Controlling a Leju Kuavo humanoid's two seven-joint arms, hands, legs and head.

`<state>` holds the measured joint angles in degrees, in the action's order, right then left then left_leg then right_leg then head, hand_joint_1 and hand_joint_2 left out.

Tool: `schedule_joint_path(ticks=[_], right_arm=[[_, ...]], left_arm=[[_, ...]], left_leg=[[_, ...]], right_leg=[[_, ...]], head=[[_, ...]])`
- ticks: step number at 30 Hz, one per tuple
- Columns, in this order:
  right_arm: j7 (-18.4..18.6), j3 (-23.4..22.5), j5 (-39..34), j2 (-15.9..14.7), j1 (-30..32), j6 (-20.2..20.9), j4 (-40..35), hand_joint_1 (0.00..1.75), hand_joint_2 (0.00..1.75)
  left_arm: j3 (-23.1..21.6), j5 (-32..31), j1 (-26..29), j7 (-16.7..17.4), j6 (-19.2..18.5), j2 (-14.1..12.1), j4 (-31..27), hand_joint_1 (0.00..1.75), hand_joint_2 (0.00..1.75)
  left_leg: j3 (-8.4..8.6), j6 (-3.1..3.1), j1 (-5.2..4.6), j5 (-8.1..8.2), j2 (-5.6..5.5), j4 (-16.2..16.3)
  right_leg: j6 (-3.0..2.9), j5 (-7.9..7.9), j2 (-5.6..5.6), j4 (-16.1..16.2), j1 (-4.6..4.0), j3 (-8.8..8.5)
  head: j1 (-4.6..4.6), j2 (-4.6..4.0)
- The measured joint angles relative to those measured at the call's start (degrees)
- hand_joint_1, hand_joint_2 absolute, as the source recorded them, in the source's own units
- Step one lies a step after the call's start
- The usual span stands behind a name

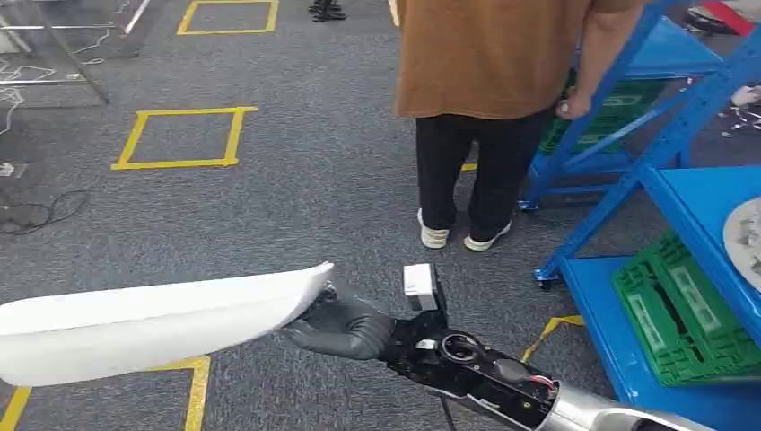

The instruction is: Take the parts from the cabinet and place them on the table.

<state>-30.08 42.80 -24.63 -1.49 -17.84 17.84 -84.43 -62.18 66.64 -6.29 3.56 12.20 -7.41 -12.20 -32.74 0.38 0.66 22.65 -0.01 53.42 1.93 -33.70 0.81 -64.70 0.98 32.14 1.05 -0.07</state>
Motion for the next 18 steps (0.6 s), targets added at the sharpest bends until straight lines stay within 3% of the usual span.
schedule_joint_path(ticks=[2,3,4,6,7,8,9,11,12,13,14,15,17,18], right_arm=[[-0.07,-0.07,-0.02,0.0,0.42,-0.09,0.35,1.75,1.75],[-0.09,-0.07,-0.02,0.0,0.6,-0.09,0.46,1.75,1.75],[-0.09,-0.07,-0.02,0.0,0.68,-0.09,0.59,1.75,1.75],[-0.11,-0.07,0.0,0.0,0.68,-0.11,0.7,1.75,1.75],[-0.17,-0.09,0.0,0.0,0.65,-0.11,0.7,1.75,1.75],[-0.2,-0.09,-0.02,0.0,0.7,-0.11,0.77,1.75,1.75],[-0.24,-0.09,0.0,0.0,0.66,-0.11,0.77,1.75,1.75],[-0.26,-0.07,0.0,0.0,0.72,-0.11,0.81,1.75,1.75],[-0.28,-0.07,0.0,0.06,0.72,-0.09,0.81,1.75,1.75],[-0.26,-0.07,-0.02,0.11,0.66,-0.02,0.83,1.75,1.75],[-0.37,-0.04,-0.09,0.18,0.69,0.0,0.85,1.75,1.75],[-0.42,-0.07,-0.13,0.2,0.66,0.09,0.88,1.75,1.75],[-0.46,-0.04,-0.15,0.2,0.82,0.09,1.16,1.75,1.75],[-0.48,-0.02,-0.15,0.2,0.84,0.09,1.27,1.75,1.75]], left_arm=[[0.0,-0.07,-0.07,0.04,-0.02,-0.07,0.0,0.0,1.75],[0.0,-0.07,-0.04,0.11,-0.02,-0.11,0.0,0.0,1.75],[0.0,-0.09,0.01,0.15,-0.02,-0.13,0.0,0.0,1.75],[-0.02,-0.15,0.04,0.2,-0.02,-0.11,0.0,0.0,1.75],[-0.02,-0.22,0.04,0.2,-0.02,-0.07,0.0,0.0,1.75],[-0.02,-0.22,-0.1,0.2,0.0,0.02,0.0,0.0,1.75],[-0.02,-0.22,-0.14,0.26,0.0,0.02,0.0,0.0,1.75],[-0.02,-0.22,0.28,0.63,0.07,-0.02,0.0,0.0,1.75],[-0.02,-0.22,0.34,0.81,0.09,-0.28,0.04,0.0,1.75],[-0.02,-0.18,0.39,0.98,0.15,-0.16,0.07,0.0,1.75],[-0.02,-0.15,0.28,1.09,0.15,-0.11,0.07,0.0,1.75],[-0.02,-0.09,0.07,1.09,0.2,-0.07,0.07,0.0,1.75],[-0.02,-0.02,-0.01,1.18,0.39,-0.07,0.07,0.0,1.75],[-0.02,0.0,0.03,1.22,0.44,-0.02,0.07,0.0,1.75]], left_leg=[[0.05,0.14,-0.36,0.09,-1.33,0.02],[0.17,0.17,-0.5,0.12,-2.03,0.04],[0.34,0.23,-0.58,0.18,-2.79,0.06],[0.89,0.18,-0.66,0.37,-4.41,0.1],[0.97,0.06,-0.63,0.45,-5.07,0.14],[0.71,-0.2,-0.87,0.45,-5.56,0.37],[0.3,-0.45,-0.61,0.34,-6.13,0.5],[-0.13,-1.29,-0.14,-0.12,-7.3,0.1],[-0.17,-1.71,-0.6,-0.29,-7.89,0.09],[-0.47,-1.64,-0.48,0.57,-5.6,1.1],[-1.79,-1.88,-0.67,2.32,-2.95,3.71],[-4.13,-2.18,-0.46,4.55,-1.6,8.01],[-9.27,-2.69,-0.12,8.26,-0.63,17.74],[-10.26,-2.87,-0.01,8.26,-0.48,19.45]], right_leg=[[-0.1,-2.95,-0.56,-8.82,-0.04,4.5],[-0.23,-2.42,-0.61,-9.73,-0.07,5.28],[-0.46,-0.56,-0.68,-7.84,-0.08,4.7],[-1.13,5.93,-1.61,2.84,-0.09,0.25],[-1.43,8.17,-3.54,7.66,-0.11,-1.59],[-1.54,7.56,-5.65,8.94,0.0,-2.09],[-1.38,7.21,-5.21,10.01,-0.06,-2.47],[-1.63,7.3,-4.36,9.8,-0.46,-3.01],[-1.98,7.73,-3.74,10.52,0.02,-3.29],[-2.11,8.06,-2.76,11.15,0.16,-3.73],[-2.45,8.2,-2.18,11.42,0.14,-3.79],[-2.55,8.19,-1.36,11.42,0.02,-3.71],[-2.66,8.05,0.47,11.41,-0.17,-3.6],[-2.66,8.01,1.21,11.4,-0.18,-3.57]], head=[[0.53,0.0],[0.59,0.0],[0.64,0.0],[0.96,0.0],[1.16,0.0],[0.9,0.0],[0.92,0.0],[1.16,0.0],[1.05,0.0],[0.92,0.0],[0.11,0.0],[-0.46,0.0],[-0.87,0.0],[-1.0,0.0]])
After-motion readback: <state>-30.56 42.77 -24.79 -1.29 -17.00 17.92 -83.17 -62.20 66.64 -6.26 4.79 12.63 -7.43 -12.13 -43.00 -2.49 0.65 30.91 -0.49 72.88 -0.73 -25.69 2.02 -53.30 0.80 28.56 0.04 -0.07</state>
